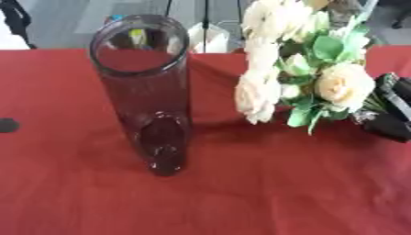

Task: Arrange flowers into the vase.

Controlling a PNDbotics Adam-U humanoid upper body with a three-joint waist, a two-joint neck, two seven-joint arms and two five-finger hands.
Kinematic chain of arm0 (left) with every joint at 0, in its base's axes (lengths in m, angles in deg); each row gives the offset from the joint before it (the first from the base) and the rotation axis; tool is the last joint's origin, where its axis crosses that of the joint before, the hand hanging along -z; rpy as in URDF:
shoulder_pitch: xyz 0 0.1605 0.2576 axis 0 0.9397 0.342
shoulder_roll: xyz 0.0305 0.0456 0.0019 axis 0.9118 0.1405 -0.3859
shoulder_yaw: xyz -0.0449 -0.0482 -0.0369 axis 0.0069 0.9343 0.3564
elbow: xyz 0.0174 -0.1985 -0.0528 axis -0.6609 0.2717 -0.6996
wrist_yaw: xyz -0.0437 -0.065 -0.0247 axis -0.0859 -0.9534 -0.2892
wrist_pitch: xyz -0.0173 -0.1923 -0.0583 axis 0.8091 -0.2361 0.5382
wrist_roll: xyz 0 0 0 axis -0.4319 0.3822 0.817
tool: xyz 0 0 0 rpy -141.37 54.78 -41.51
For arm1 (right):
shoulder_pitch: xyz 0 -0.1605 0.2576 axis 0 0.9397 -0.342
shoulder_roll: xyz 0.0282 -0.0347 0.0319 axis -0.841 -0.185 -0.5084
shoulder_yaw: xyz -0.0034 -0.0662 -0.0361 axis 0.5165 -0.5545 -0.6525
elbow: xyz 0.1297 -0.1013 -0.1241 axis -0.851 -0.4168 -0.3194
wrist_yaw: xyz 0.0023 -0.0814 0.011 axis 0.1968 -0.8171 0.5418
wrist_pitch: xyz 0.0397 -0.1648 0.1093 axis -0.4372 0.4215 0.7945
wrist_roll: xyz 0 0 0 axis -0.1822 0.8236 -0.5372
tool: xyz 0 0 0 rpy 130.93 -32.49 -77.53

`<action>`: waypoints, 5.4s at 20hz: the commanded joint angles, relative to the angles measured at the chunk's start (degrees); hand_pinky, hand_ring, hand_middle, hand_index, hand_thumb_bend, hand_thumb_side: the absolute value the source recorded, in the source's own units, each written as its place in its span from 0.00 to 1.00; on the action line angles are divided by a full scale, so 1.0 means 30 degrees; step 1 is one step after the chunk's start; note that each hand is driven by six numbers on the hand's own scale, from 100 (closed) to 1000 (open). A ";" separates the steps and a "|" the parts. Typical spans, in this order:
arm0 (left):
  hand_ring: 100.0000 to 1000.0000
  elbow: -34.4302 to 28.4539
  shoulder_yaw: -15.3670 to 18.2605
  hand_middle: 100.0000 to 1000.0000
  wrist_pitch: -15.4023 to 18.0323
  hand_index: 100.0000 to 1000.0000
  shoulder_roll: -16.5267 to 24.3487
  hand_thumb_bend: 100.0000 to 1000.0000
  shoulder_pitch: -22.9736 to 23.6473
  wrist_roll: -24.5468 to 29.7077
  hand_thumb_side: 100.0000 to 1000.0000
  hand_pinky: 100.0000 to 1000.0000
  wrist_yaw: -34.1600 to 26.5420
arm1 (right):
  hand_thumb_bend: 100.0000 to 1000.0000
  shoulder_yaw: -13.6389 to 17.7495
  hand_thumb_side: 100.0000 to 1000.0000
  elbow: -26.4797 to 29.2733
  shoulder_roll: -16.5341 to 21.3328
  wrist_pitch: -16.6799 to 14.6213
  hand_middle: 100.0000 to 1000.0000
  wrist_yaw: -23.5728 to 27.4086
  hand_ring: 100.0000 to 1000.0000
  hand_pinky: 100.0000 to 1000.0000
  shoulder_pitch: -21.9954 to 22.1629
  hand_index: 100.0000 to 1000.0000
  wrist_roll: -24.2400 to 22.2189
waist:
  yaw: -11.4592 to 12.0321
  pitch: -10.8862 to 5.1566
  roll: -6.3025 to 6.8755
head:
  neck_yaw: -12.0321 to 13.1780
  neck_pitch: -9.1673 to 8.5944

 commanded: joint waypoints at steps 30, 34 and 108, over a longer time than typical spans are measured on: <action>0.53 -0.0341 -0.0139 0.75 -0.0202 0.86 0.0195 0.00 0.0005 0.0472 1.00 0.69 0.0323 | 0.00 0.0853 0.92 0.1611 0.1505 0.0385 0.20 0.2332 0.76 0.62 0.0115 0.11 0.0059 | -0.0191 -0.0673 -0.0260 | 0.0049 -0.0247; 0.53 -0.0341 -0.0135 0.75 -0.0219 0.86 0.0182 0.00 -0.0002 0.0534 1.00 0.69 0.0342 | 0.00 0.0819 0.90 0.1620 0.1427 0.0453 0.22 0.2005 0.77 0.62 0.0107 0.13 -0.0572 | -0.0199 -0.0635 -0.0260 | 0.0054 -0.0265; 0.53 -0.0341 -0.0452 0.75 -0.0360 0.86 0.0772 0.00 0.0264 0.1477 1.00 0.69 0.0181 | 0.00 0.0514 0.88 0.6227 0.2212 0.1020 0.00 2.3901 0.00 0.00 -0.4762 0.00 0.3584 | 0.1015 -0.2141 -0.1350 | -0.0221 0.0271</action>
